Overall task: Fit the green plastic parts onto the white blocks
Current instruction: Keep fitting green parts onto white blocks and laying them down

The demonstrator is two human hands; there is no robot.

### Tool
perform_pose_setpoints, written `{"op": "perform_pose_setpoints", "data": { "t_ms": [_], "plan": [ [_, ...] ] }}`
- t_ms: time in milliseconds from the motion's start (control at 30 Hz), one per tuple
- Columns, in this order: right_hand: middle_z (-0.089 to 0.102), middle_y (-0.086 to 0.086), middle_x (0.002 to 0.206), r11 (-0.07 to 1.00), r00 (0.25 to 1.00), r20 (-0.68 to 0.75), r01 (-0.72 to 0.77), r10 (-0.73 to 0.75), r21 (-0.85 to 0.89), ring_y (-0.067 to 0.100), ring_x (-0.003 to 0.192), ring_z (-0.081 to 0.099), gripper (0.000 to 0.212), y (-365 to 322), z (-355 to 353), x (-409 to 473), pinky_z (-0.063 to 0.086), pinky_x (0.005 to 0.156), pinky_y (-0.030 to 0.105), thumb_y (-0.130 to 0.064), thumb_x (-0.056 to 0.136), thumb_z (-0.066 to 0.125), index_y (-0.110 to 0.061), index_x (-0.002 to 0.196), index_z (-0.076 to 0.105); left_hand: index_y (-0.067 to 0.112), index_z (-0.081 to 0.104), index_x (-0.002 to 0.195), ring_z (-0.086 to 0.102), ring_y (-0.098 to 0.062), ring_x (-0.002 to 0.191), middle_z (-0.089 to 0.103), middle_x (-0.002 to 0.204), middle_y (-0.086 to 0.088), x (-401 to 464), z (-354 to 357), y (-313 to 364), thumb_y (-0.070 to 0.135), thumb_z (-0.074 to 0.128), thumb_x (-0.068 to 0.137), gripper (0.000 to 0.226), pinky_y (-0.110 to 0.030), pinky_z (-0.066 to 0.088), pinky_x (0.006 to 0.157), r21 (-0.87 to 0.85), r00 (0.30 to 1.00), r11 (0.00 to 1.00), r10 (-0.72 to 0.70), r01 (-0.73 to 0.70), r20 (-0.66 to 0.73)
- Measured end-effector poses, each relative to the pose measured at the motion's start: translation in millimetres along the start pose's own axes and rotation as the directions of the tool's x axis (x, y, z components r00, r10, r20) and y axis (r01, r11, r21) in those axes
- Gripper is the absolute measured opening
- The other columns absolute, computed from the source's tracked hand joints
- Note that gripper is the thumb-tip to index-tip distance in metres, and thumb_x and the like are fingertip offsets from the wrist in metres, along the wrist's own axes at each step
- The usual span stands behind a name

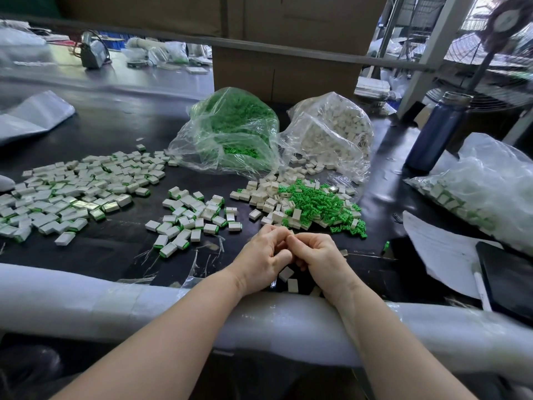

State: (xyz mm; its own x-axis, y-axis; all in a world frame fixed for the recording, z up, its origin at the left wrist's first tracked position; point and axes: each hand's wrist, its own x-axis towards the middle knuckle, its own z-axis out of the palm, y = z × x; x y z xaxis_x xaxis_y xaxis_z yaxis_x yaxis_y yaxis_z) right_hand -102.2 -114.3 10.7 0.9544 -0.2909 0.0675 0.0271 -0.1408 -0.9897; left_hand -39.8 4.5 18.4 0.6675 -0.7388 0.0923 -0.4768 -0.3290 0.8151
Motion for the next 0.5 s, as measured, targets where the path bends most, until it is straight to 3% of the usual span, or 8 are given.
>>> {"op": "perform_pose_setpoints", "data": {
  "t_ms": [133,300,500],
  "plan": [
    [0.056,0.009,0.065,1.000,0.999,0.039,-0.002,0.001,0.021,0.006,0.054,0.046,0.028,3.1,0.6,1.3,0.041,0.049,0.016,-0.015,0.096,0.049,0.001,0.085,0.068,0.011,0.059,0.096,0.053,-0.022,0.094,0.045,0.095,-0.002,-1.1,-0.5,1.3,0.024,0.042,0.071,0.033,-0.037,0.043,0.094,-0.043,1.000,0.999,-0.014,0.012,-0.028],
    [0.054,-0.009,0.052,1.000,0.999,0.037,0.020,-0.020,-0.004,-0.001,0.047,0.041,0.028,2.6,-0.9,1.3,0.035,0.047,0.011,-0.009,0.095,0.049,-0.009,0.074,0.069,0.025,0.053,0.087,0.050,-0.019,0.092,0.041,0.088,0.008,-0.6,-0.4,-0.7,0.026,0.042,0.071,0.020,-0.038,0.042,0.093,-0.021,1.000,1.000,-0.003,0.003,0.000],
    [0.053,-0.012,0.045,0.999,0.999,0.033,0.029,-0.030,0.015,-0.002,0.043,0.043,0.026,-0.1,-0.3,0.7,0.034,0.045,0.008,-0.003,0.095,0.047,0.001,0.077,0.065,0.039,0.045,0.079,0.046,-0.017,0.090,0.040,0.085,0.012,0.5,0.7,-3.2,0.027,0.042,0.071,0.015,-0.041,0.041,0.094,-0.019,1.000,1.000,0.017,-0.017,0.015]
  ]
}}
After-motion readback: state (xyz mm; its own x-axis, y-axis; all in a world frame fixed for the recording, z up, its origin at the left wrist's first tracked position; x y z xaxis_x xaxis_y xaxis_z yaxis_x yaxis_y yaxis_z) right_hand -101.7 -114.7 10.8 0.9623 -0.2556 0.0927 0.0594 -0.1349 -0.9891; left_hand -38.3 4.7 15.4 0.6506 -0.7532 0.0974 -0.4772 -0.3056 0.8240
